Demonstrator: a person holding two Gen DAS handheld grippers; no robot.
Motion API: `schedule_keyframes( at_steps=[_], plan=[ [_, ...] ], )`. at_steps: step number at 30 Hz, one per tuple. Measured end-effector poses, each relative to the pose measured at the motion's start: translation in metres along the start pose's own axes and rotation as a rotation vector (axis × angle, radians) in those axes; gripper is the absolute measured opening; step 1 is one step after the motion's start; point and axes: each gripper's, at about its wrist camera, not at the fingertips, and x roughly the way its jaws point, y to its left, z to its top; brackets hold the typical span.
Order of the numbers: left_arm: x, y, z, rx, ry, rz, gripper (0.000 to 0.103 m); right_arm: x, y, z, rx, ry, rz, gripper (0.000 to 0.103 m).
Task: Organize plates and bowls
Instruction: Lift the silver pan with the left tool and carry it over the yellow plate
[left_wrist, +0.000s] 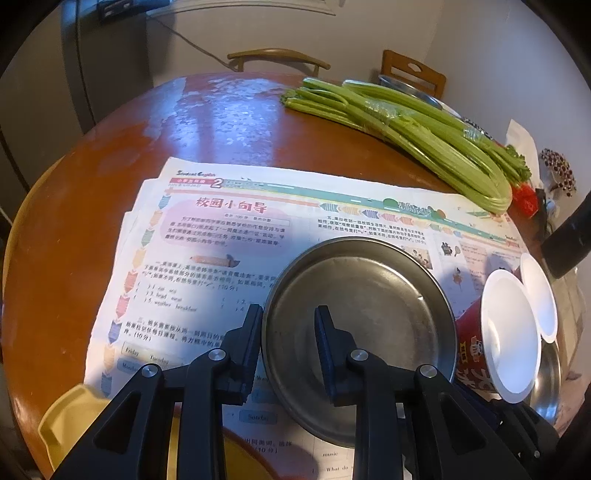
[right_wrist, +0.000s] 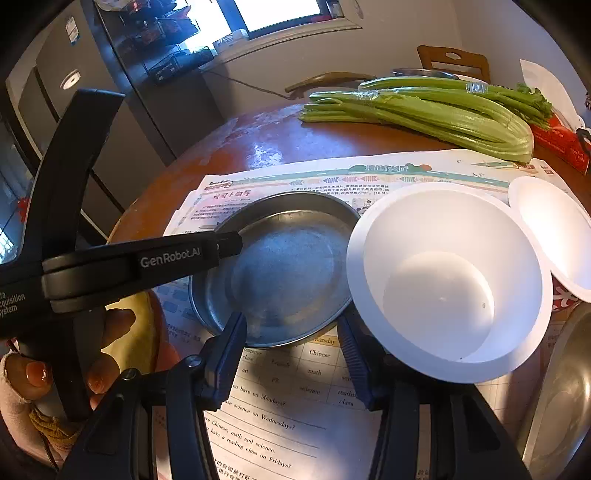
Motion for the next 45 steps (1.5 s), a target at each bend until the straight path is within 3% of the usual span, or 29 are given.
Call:
schedule_keyframes(
  at_steps=[25, 45],
  plan=[
    [-0.090, 0.007, -0.019, -0.026, -0.139, -0.026, 0.034, -0.055, 0.028, -0.004, -0.088, -0.090, 0.064, 0.052],
    [-0.153, 0.030, -0.048, -0.067, -0.217, -0.002, 0.034, -0.096, 0.062, -0.013, -0.170, -0.133, 0.137, 0.052]
  ],
)
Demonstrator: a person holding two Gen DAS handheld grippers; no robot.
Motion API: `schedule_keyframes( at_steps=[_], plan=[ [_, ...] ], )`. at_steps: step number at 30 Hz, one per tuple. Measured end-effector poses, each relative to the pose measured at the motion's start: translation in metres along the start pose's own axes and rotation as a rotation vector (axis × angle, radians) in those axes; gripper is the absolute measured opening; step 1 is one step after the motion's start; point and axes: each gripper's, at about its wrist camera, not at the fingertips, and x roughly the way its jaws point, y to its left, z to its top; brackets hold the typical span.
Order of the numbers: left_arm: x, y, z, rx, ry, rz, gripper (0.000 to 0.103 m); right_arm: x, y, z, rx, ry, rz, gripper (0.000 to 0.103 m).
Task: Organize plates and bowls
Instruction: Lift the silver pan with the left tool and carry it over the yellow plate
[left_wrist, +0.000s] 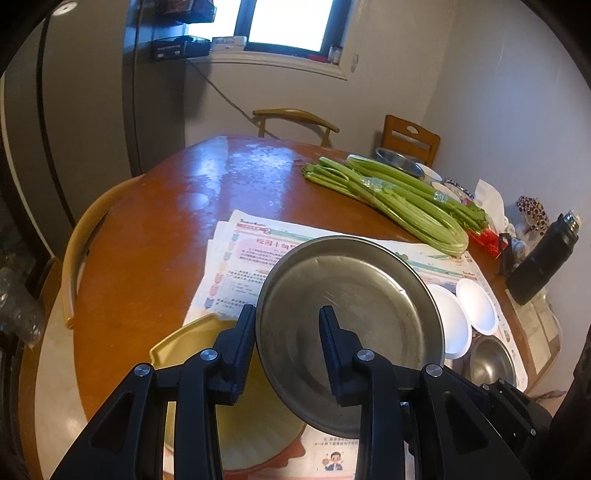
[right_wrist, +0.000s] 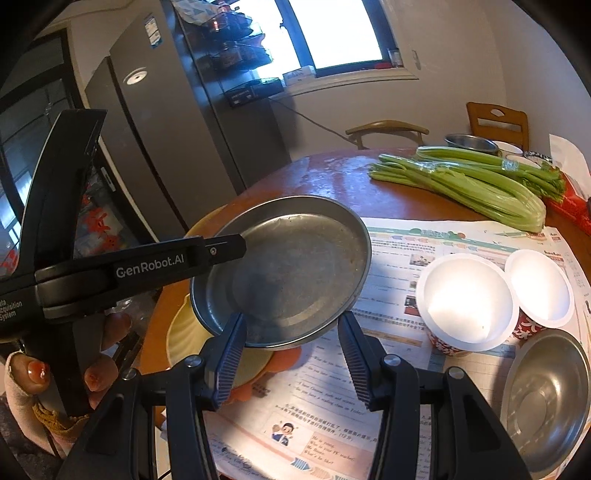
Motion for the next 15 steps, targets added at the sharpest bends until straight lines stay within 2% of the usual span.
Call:
schedule_keyframes(
  at_steps=[15],
  plan=[
    [-0.027, 0.036, -0.025, -0.063, -0.008, 0.036, 0.034, -0.006, 0.042, -0.006, -0.102, 0.015, 0.056, 0.052]
  ],
)
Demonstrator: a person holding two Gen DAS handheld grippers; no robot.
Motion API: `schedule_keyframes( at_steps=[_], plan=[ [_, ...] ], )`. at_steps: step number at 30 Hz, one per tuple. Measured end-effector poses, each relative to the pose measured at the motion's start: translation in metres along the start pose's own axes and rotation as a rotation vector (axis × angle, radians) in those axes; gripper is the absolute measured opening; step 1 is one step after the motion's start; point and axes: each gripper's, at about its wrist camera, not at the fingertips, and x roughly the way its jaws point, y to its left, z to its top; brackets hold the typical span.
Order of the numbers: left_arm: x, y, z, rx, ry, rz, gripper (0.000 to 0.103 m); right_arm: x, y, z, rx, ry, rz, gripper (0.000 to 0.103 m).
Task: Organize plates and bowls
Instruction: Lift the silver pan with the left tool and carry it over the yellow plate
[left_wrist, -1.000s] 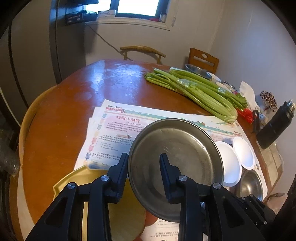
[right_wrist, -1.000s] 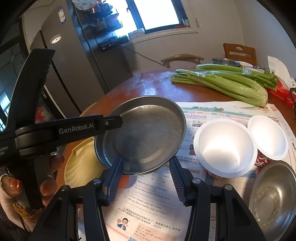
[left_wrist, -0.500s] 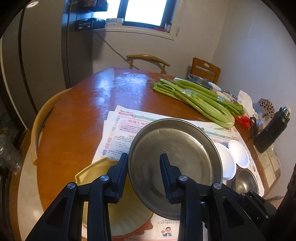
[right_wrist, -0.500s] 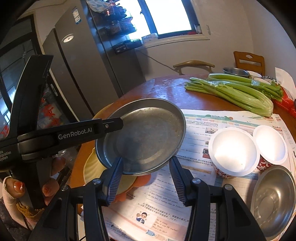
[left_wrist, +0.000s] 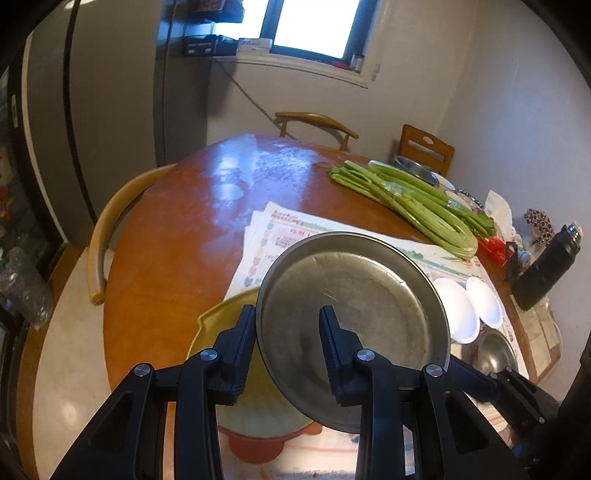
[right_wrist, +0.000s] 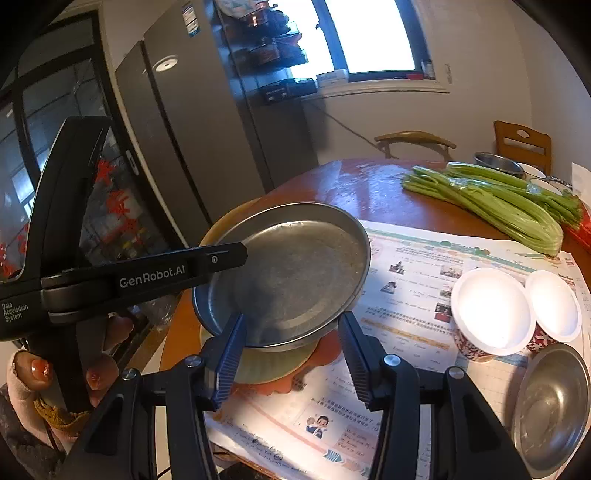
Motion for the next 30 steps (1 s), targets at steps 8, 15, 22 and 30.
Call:
schedule_keyframes(
  at_steps=[8, 15, 22, 30],
  plan=[
    [0.008, 0.017, -0.021, -0.052, 0.031, 0.027, 0.035, 0.013, 0.009, -0.008, -0.062, 0.048, 0.027, 0.052],
    [0.017, 0.029, -0.041, -0.094, 0.050, 0.057, 0.035, 0.034, 0.012, -0.023, -0.099, 0.124, 0.058, 0.052],
    [0.028, 0.035, -0.055, -0.114, 0.069, 0.067, 0.035, 0.050, 0.010, -0.034, -0.112, 0.174, 0.066, 0.052],
    [0.038, 0.040, -0.061, -0.125, 0.068, 0.100, 0.035, 0.059, 0.009, -0.039, -0.113, 0.178, 0.079, 0.052]
  ],
)
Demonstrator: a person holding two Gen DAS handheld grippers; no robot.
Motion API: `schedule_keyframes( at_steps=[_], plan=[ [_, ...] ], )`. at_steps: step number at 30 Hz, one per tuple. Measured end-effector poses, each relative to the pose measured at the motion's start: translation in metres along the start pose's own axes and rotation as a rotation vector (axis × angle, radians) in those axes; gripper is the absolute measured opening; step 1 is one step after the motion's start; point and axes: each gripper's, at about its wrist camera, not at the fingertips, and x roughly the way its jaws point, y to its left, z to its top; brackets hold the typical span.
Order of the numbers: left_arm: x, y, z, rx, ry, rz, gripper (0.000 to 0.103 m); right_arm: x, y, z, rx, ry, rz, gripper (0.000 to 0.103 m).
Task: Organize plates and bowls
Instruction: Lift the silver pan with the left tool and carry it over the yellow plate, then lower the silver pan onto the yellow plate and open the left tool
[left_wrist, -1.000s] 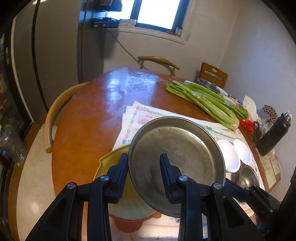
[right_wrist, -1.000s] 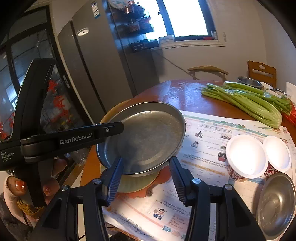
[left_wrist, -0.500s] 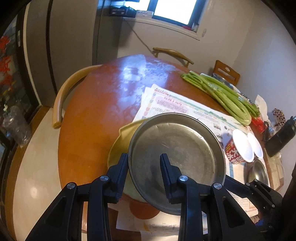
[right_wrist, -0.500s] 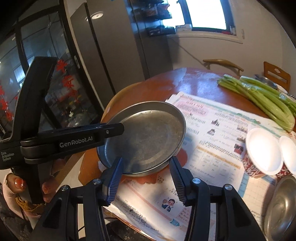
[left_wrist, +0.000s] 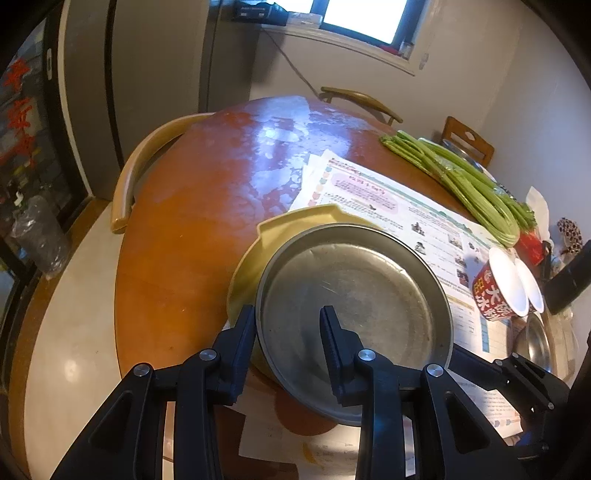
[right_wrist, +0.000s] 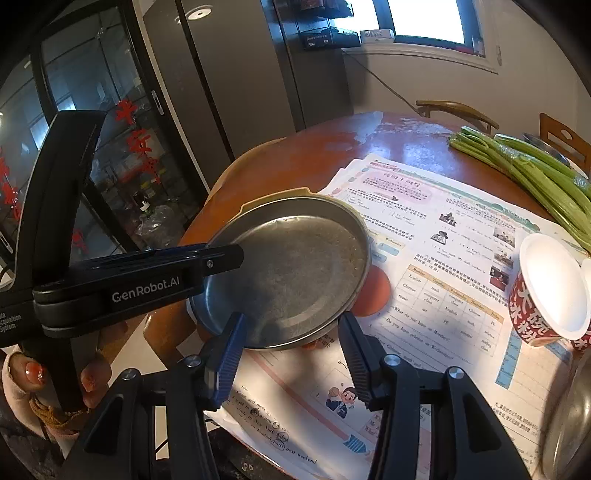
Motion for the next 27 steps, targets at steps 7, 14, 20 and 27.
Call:
schedule_keyframes(
  at_steps=[7, 14, 20, 27],
  plan=[
    [0.006, 0.010, 0.001, -0.025, 0.008, -0.015, 0.035, 0.010, 0.003, 0.000, -0.011, 0.002, -0.008, 0.052],
    [0.006, 0.013, 0.002, -0.029, 0.000, -0.025, 0.037, 0.015, 0.005, 0.000, -0.007, 0.000, -0.022, 0.052],
    [0.000, 0.018, 0.002, -0.040, -0.001, -0.046, 0.038, 0.021, 0.009, 0.002, -0.023, -0.004, -0.054, 0.052],
    [-0.009, 0.020, 0.003, -0.044, -0.018, -0.059, 0.042, 0.023, 0.011, 0.003, -0.045, -0.011, -0.081, 0.052]
  ],
)
